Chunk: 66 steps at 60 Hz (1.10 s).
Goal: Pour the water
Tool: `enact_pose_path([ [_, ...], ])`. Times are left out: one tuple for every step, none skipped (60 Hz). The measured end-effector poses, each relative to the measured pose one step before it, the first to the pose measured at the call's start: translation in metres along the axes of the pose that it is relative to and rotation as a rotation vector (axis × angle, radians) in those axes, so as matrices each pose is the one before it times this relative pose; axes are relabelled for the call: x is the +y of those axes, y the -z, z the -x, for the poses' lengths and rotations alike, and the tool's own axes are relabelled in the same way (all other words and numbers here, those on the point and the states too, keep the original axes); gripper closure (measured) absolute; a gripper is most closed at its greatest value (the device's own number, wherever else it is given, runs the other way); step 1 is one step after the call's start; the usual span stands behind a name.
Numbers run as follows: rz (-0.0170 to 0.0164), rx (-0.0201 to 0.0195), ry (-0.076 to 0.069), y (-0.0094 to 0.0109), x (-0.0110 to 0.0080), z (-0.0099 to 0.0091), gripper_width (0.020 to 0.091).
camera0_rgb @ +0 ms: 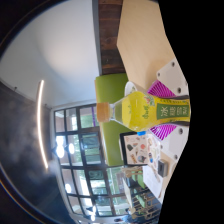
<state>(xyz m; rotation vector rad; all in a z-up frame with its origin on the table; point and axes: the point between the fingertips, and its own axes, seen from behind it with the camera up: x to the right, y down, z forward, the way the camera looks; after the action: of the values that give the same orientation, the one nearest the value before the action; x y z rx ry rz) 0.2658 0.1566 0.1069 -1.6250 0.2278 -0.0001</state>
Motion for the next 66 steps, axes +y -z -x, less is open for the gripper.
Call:
enact_pose_path([
  [0.00982,-0.0001,0.0037,-0.00227,0.00342,-0.00006,0.0817],
  [0.00919,-0.00164,0.0075,-0.0018,0.00362,0.00091,0.0814],
  [0.01075,-0.00778,0.0198,-0.00044,0.00331,0.00211,0.0815],
  [-0.02675,-0.0087,0.0087,-0.00172,-0.00786,0.00397,0.0813],
  [0.00068,0.00035,0.0191,-0.00094,-0.00057,0.00111,0.0812],
  [0.0098,0.00338,0.0165,-0.00066,0.00095,0.00083,0.0815],
  [-0.00546,0.00321,0.0144,0.00883,0.00565,-0.00132,0.0815],
  [0.00606,0.00294,0.0112,-0.00008,0.00096,0.001,0.0815],
  [0.00469,0.00264,0.0107,0.00016,0.00044,0.00032,0.0816],
  [0.00092,0.00453,0.0081,-0.00008,-0.0008,-0.00006,0.0815],
  [0.00254,0.00688,0.0038,-0.0003,-0.00012,-0.00073,0.0814],
  [0.00114,0.00561,-0.0005,-0.00042,0.00012,-0.00103,0.0812],
  [0.00192,0.00278,0.001,-0.00253,-0.0033,-0.00017,0.0799],
  [0.00218,0.00401,-0.0012,0.0015,0.00202,0.00286,0.0799],
  [0.00434,0.00261,0.0002,0.00119,0.00085,0.00236,0.0799],
  [0.00364,0.00143,-0.0003,0.00238,0.00072,0.00303,0.0799],
  [0.00292,-0.00101,0.0029,-0.00056,-0.00126,-0.00695,0.08],
  [0.00223,0.0023,0.0,0.00163,0.00036,0.00082,0.078],
  [-0.0012,0.00229,-0.0031,0.00041,-0.00043,0.00009,0.0776],
  [-0.00244,0.0016,-0.0038,-0.00009,-0.0003,0.00022,0.0778],
  [-0.00304,0.00125,-0.0023,-0.00019,-0.00052,0.00005,0.0777],
  [-0.00359,-0.00018,0.0002,-0.00034,-0.00076,0.00008,0.0771],
  [-0.0003,-0.00099,0.0004,-0.00125,0.00034,-0.00148,0.075],
  [-0.00289,0.00093,0.0014,-0.00002,0.00006,-0.0004,0.0746],
  [0.0005,0.00074,0.002,0.0,0.00034,-0.00026,0.0709],
  [-0.00064,0.00121,-0.0006,0.00021,-0.00016,-0.00021,0.0697],
  [-0.00212,0.00195,-0.0015,0.00015,-0.00074,-0.00031,0.0672],
  [0.00161,0.00129,-0.001,0.00011,0.00019,-0.00018,0.0649],
  [0.00344,0.00032,-0.0008,0.00005,0.00044,0.00008,0.0634],
  [0.0027,-0.00198,-0.0001,-0.00025,-0.0001,0.00047,0.0614],
  [0.00559,0.00133,-0.0006,0.00002,0.00091,-0.00057,0.0578],
  [0.01177,0.00247,0.0017,0.00048,0.00204,-0.00093,0.0542],
  [0.01298,0.00134,0.0024,0.00104,0.00199,-0.00057,0.0466],
  [0.01188,0.003,0.0003,0.0016,0.00161,-0.00076,0.0391],
  [0.00885,0.00401,-0.0008,0.00236,0.00057,-0.00154,0.0315],
  [0.00645,0.00326,-0.0008,0.00312,0.00002,-0.00123,0.024],
  [0.00634,0.00455,-0.0013,0.00467,0.00007,-0.00156,0.0244],
  [-0.00316,0.00382,-0.0025,0.00461,-0.00085,-0.00256,0.0272],
  [-0.00104,-0.00054,0.0009,0.005,-0.00116,-0.00051,0.0287],
  [-0.00034,-0.00039,0.0016,0.00515,-0.00128,-0.0001,0.0296],
  [-0.00083,-0.00147,0.0016,0.00579,-0.00124,0.00002,0.0295],
  [-0.00017,-0.0037,0.003,0.00265,-0.00214,0.00026,0.0292],
  [-0.00064,-0.0044,0.0022,0.00615,-0.00114,0.00094,0.0285],
  [-0.00144,-0.00416,0.0019,0.00667,-0.00122,0.00125,0.0282],
  [-0.00231,-0.00281,0.0023,0.00907,-0.00122,0.00235,0.0281],
  [-0.00187,-0.00276,0.0008,0.0072,-0.00126,0.00158,0.0282],
  [-0.00101,-0.00209,-0.0001,0.00793,-0.00149,0.00119,0.0283],
  [-0.00011,-0.00131,-0.0011,0.00842,-0.00144,0.00119,0.0285],
  [0.00034,-0.00072,-0.0023,0.00867,-0.00132,0.00102,0.0285],
  [0.00133,-0.00134,-0.0046,0.00505,-0.00235,0.00048,0.0284],
  [-0.00003,-0.00015,-0.0041,0.00896,-0.00144,0.0013,0.0282],
  [-0.00047,-0.00063,-0.0044,0.00968,-0.00131,0.00141,0.0282],
  [-0.00153,-0.00096,-0.0045,0.01177,-0.00179,0.00102,0.0284],
  [-0.00474,-0.00291,-0.0036,0.00986,-0.00162,0.00176,0.0283],
  [-0.00594,-0.00394,-0.0039,0.00971,-0.00227,0.00203,0.0283],
  [-0.00581,-0.00371,-0.0042,0.00984,-0.00212,0.00217,0.0283],
  [-0.00448,-0.00355,-0.004,0.00978,-0.00182,0.0024,0.0284],
  [-0.00302,-0.00438,-0.0036,0.00911,-0.00134,0.00234,0.0285],
  [-0.00295,-0.00652,-0.0021,0.00063,-0.0007,0.00266,0.0284],
  [-0.00037,-0.00344,-0.0033,0.01393,-0.00093,0.00167,0.0285],
  [-0.00016,-0.00241,-0.0032,0.00828,-0.00031,0.00175,0.0286],
  [0.00041,-0.0012,-0.0039,0.00827,0.00015,0.00149,0.0286],
  [0.00084,-0.00177,-0.0038,0.00828,0.00016,0.00128,0.0286],
  [0.00143,-0.00262,-0.0031,0.00833,0.0003,0.00156,0.0285],
  [0.00033,-0.00298,-0.0024,0.00869,0.00051,0.00172,0.0284],
  [0.00046,-0.00417,-0.0024,0.0026,0.0013,0.00105,0.0284],
])
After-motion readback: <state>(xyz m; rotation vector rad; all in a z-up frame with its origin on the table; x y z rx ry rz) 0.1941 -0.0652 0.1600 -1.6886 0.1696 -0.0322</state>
